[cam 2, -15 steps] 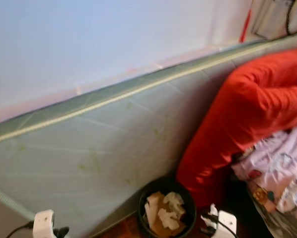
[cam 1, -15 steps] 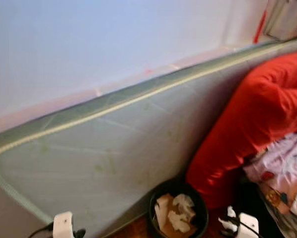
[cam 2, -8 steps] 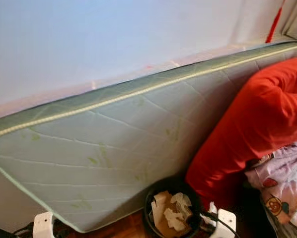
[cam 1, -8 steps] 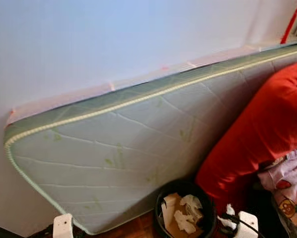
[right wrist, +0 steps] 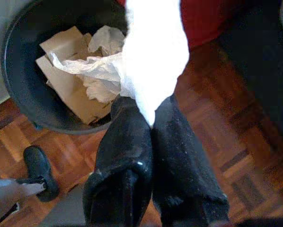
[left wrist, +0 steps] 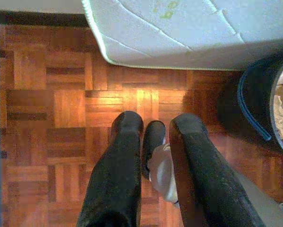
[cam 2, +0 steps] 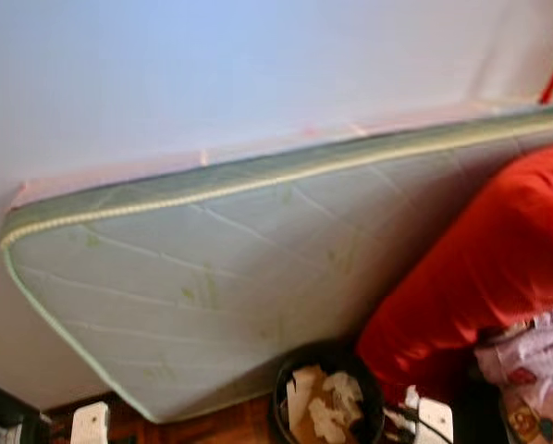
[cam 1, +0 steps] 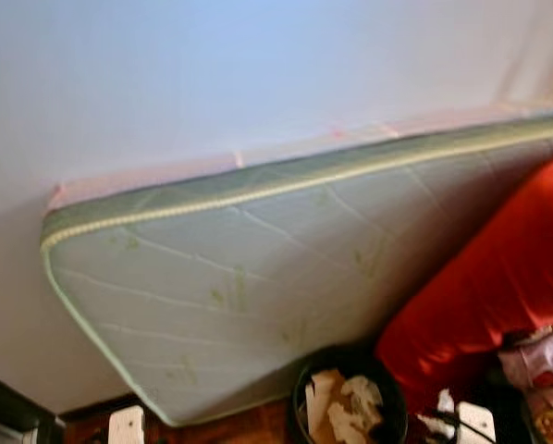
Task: Clean up the room
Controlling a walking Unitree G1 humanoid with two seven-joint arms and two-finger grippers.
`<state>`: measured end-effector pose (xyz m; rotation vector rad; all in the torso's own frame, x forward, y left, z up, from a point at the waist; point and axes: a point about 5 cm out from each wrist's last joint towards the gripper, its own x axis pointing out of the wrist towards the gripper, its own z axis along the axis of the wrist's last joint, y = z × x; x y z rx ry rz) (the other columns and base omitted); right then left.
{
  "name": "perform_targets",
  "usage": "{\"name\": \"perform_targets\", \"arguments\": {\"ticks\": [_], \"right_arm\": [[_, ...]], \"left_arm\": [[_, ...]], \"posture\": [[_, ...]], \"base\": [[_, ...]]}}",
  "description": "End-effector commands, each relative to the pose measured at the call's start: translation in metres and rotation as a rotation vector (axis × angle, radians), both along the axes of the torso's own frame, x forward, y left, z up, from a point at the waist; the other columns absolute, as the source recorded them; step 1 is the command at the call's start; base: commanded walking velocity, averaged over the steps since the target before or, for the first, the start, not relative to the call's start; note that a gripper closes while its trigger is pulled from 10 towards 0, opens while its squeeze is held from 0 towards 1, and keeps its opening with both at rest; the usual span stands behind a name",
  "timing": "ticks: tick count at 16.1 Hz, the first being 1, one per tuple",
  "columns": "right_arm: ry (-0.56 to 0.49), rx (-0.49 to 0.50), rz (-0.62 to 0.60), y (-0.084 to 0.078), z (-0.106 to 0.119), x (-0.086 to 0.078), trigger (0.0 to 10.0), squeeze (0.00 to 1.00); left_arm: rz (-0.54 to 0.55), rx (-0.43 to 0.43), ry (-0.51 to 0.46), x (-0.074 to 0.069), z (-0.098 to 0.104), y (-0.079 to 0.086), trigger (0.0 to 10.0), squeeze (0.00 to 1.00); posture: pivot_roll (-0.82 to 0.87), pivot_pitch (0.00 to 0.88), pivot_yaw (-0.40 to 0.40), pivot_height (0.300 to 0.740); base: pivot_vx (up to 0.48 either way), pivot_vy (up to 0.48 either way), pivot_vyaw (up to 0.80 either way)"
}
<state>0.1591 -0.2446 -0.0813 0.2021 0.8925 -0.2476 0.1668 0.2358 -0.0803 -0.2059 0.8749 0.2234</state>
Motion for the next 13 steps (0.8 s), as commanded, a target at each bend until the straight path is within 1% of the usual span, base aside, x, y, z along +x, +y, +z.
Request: {"name": "perform_targets", "arguments": {"ticks": [1,3,5,6,8,10,11,12,13], "right_arm": [[-0.008,-0.005,0.013,-0.0009,0.0010,0.0012,10.0,0.00],[-0.005,-0.014,0.035,-0.0016,0.0011,0.0006,10.0,0.00],[-0.021,-0.023,0.018,-0.0023,0.0018,0.0008,10.0,0.00],[-0.026,-0.018,-0.009,-0.0020,0.0014,0.0003,10.0,0.00],[-0.024,-0.010,-0.023,-0.0017,0.0012,0.0005,10.0,0.00],[-0.036,0.005,-0.041,-0.0004,0.0014,0.0017,10.0,0.00],[-0.036,0.015,-0.050,0.0008,0.0012,0.0023,10.0,0.00],[-0.036,0.012,-0.045,0.0007,0.0015,0.0030,10.0,0.00],[-0.044,0.012,-0.056,-0.0001,0.0027,0.0053,10.0,0.00]], "left_arm": [[-0.010,0.011,0.009,-0.0027,-0.0010,0.0007,10.0,0.00],[-0.003,0.006,0.005,-0.0038,-0.0015,0.0000,10.0,0.00],[-0.014,0.014,0.008,-0.0039,-0.0015,0.0001,10.0,0.00],[-0.029,0.022,0.008,-0.0034,-0.0011,0.0006,10.0,0.00],[-0.034,0.026,0.008,-0.0026,-0.0008,0.0005,10.0,0.00],[-0.044,0.035,0.007,-0.0011,0.0000,0.0012,10.0,0.00],[-0.049,0.043,0.009,-0.0002,0.0004,0.0014,10.0,0.00],[-0.050,0.044,0.008,0.0004,0.0006,0.0013,10.0,0.00],[-0.060,0.045,0.003,0.0029,0.0015,0.0003,10.0,0.00]], "posture": [[0.06,0.000,-0.027,0.740],[0.07,0.000,-0.020,0.740],[0.09,0.000,-0.006,0.740],[0.09,0.000,0.006,0.740],[0.09,0.000,0.013,0.740],[0.08,0.000,0.024,0.740],[0.09,0.000,0.046,0.740],[0.09,0.000,0.046,0.740],[0.10,0.000,0.057,0.740]], "base": [[0.000,0.000,0.00],[0.000,0.000,0.00],[0.000,0.000,0.00],[0.247,0.000,0.80],[0.247,0.000,0.80],[0.249,0.000,0.00],[0.251,0.000,0.00],[0.251,0.000,0.00],[0.000,0.000,0.00]]}}
